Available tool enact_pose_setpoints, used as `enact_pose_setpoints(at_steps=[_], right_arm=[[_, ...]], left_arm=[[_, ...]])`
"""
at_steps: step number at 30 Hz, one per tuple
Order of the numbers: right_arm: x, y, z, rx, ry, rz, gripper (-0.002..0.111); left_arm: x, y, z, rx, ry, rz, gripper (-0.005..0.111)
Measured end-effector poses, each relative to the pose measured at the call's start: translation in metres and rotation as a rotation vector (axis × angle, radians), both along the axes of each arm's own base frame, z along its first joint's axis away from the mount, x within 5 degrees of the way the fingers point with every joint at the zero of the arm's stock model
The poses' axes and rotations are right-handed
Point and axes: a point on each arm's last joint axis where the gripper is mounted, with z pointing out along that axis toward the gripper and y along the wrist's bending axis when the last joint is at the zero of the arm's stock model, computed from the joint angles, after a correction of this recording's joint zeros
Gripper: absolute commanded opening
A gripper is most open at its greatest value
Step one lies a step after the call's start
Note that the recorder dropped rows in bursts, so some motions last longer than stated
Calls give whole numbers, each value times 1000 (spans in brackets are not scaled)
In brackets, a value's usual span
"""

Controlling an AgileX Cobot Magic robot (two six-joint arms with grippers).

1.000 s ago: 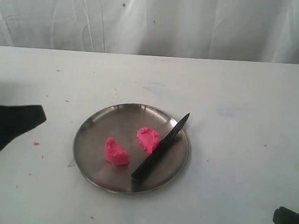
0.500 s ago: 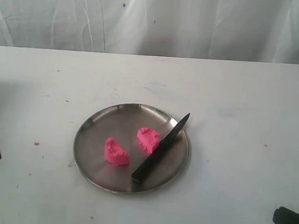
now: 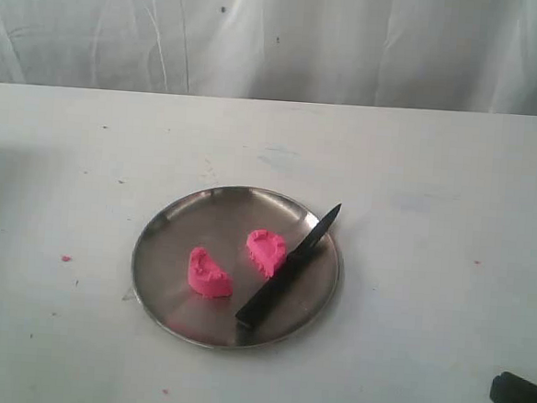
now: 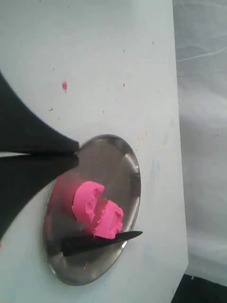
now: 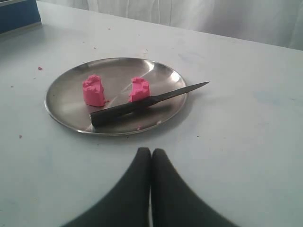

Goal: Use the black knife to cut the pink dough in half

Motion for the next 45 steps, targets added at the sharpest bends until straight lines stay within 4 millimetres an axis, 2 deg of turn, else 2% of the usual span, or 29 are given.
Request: enact_pose_setpoints(at_steps=[14,28,45], right_arm=[[0,0,0,0,0,0,0],[0,0,0,-2,-1,0,0],[0,0,0,-2,-1,0,0]], left_arm=[[-2,6,-10,120,64,57,0],[-8,14,-7,109,-27,182,0],[-9,15,-6,106,-45,195,0]])
